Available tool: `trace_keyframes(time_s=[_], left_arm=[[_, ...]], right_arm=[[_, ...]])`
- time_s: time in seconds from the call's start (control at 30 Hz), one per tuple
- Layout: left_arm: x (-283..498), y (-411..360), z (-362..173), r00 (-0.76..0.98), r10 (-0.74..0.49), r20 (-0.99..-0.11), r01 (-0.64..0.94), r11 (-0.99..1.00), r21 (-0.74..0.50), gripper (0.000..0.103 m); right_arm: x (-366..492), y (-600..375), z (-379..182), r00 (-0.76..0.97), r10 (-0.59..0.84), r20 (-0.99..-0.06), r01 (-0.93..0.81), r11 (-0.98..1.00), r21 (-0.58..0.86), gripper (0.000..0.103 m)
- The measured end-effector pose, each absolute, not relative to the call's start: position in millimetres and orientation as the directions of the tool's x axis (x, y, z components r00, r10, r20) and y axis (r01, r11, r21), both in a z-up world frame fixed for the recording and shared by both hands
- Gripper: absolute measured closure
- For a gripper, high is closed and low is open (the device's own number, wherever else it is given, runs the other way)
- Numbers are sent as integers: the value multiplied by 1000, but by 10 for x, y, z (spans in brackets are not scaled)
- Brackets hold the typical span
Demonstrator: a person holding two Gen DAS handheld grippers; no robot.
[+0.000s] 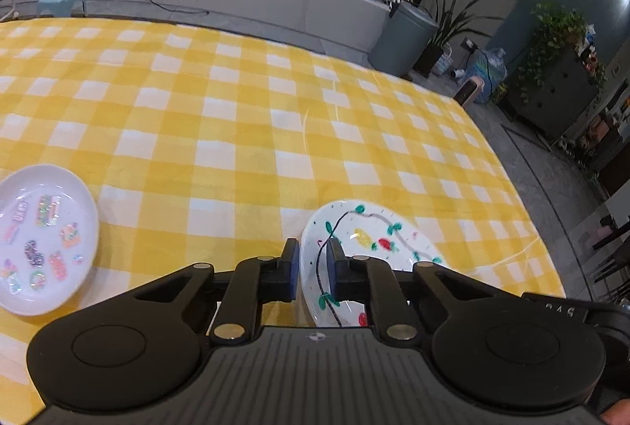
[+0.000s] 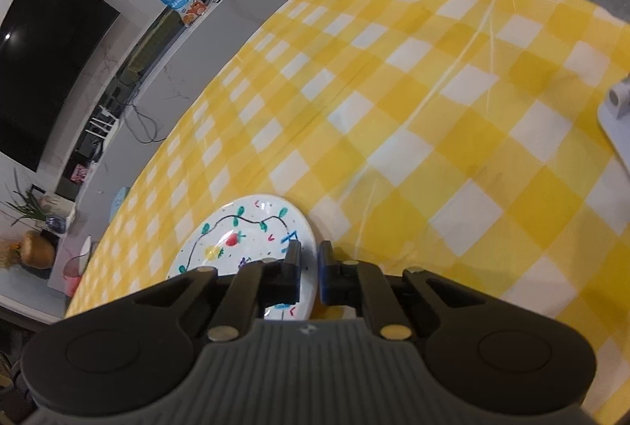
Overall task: Organize plates and bowls
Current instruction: 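Close both grippers on the 'Fruity' plate's rim, then lift the 'Fruity' plate with both grippers and lower it onto the glass plate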
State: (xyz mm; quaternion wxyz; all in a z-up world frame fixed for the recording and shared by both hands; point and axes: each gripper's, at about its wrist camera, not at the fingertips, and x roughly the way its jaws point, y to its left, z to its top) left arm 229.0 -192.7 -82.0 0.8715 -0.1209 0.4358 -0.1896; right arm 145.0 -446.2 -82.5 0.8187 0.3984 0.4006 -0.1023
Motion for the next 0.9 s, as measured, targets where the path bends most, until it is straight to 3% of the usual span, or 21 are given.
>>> trace_keyframes(time_s=[0.9], left_arm=[[1430,-1204,-393,675,-353,-648,113,917,-382,87]], right_arm=[[986,-3961,-631,605,392,-693,350,651,673,96]])
